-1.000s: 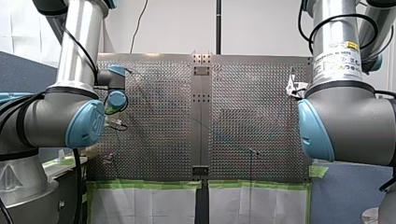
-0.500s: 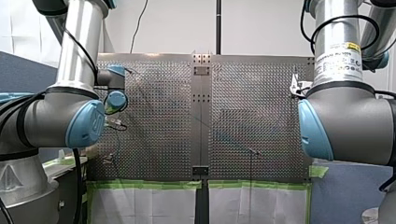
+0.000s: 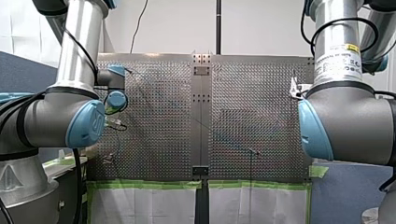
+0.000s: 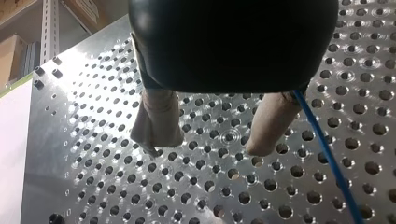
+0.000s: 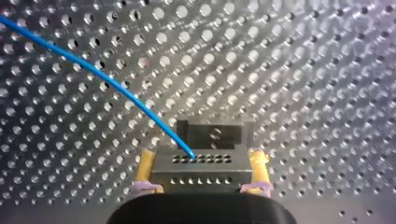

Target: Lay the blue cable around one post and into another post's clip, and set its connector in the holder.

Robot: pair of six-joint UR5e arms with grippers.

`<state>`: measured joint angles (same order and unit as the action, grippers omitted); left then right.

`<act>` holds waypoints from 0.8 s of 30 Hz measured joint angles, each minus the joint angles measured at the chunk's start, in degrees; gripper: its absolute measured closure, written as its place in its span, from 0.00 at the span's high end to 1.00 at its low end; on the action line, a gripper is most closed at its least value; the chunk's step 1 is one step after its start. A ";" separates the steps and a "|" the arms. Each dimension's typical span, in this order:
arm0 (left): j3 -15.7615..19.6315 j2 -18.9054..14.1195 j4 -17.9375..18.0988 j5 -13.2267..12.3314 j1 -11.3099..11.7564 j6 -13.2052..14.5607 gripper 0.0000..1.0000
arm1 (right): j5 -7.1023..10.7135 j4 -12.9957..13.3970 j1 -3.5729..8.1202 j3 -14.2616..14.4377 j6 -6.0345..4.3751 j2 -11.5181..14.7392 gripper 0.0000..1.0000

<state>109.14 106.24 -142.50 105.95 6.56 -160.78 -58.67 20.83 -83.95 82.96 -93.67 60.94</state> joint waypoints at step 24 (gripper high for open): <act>0.00 0.05 0.01 0.00 -0.02 0.29 1.00 | -1.04 -0.16 -1.51 -0.99 -0.88 -0.68 0.00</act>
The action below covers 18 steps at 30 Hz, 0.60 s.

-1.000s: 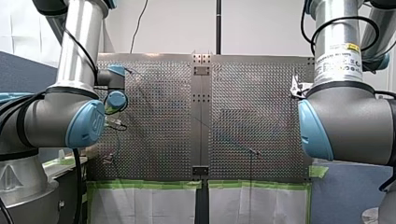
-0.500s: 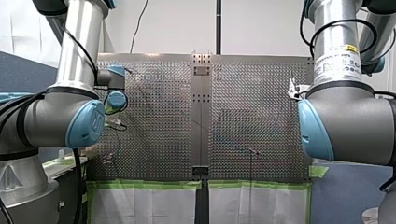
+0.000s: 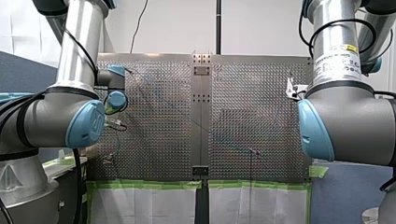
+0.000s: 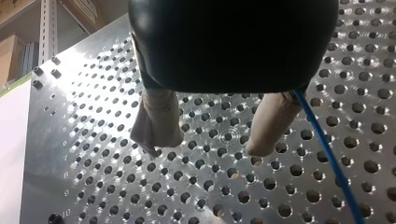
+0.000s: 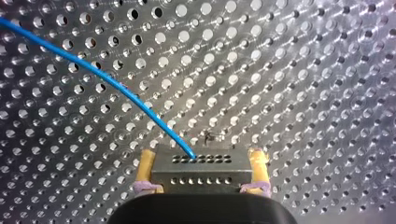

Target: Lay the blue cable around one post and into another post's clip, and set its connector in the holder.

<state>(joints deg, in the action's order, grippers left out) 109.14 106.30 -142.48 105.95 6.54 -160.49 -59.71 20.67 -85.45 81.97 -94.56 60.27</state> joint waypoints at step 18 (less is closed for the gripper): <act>0.00 0.01 0.00 0.00 -0.24 0.26 1.00 | -1.78 0.64 -0.04 -0.07 -1.68 0.01 0.00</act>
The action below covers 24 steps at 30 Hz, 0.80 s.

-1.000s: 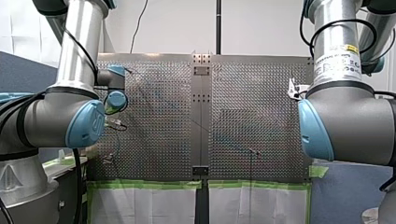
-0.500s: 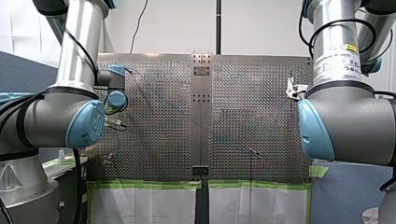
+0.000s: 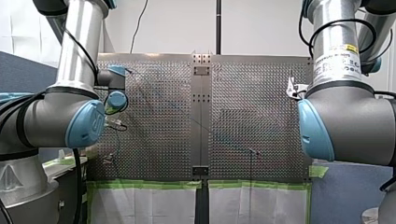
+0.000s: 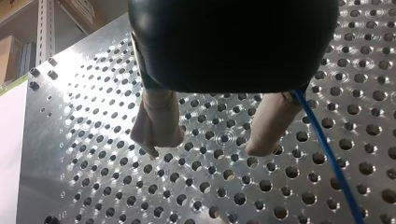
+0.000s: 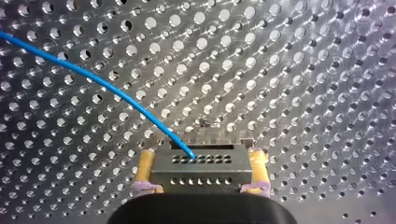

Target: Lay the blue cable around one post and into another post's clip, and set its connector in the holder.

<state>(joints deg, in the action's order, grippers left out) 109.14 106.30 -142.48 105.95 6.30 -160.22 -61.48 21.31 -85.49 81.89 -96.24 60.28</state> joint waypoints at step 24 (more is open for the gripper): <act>0.00 -0.01 0.00 0.00 -0.17 0.24 1.00 | -0.77 0.23 -0.30 -0.55 -1.22 -0.02 0.00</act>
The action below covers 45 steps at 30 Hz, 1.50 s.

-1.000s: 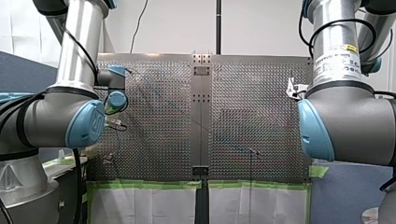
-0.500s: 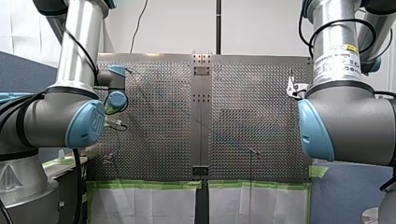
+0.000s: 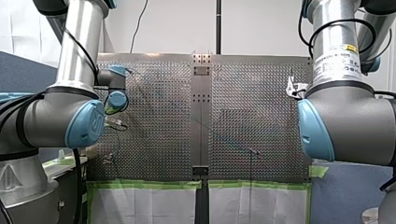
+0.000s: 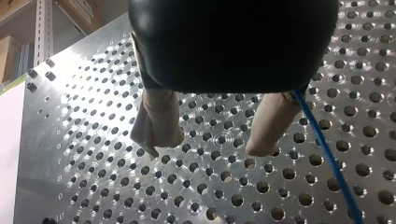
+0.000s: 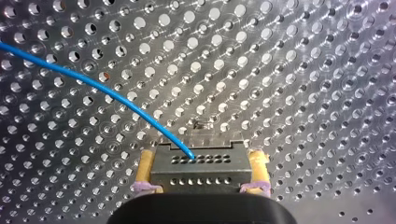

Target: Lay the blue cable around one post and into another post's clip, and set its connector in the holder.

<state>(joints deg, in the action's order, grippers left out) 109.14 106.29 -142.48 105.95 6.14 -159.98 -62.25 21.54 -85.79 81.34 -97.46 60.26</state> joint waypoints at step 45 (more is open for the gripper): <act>0.01 0.02 0.00 0.02 -0.01 0.11 1.00 | -0.66 -2.61 0.15 -0.03 -1.23 -0.01 0.19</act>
<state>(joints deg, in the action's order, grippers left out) 109.15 106.32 -142.48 105.97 6.13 -159.87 -62.92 18.93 -85.65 81.31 -98.69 60.25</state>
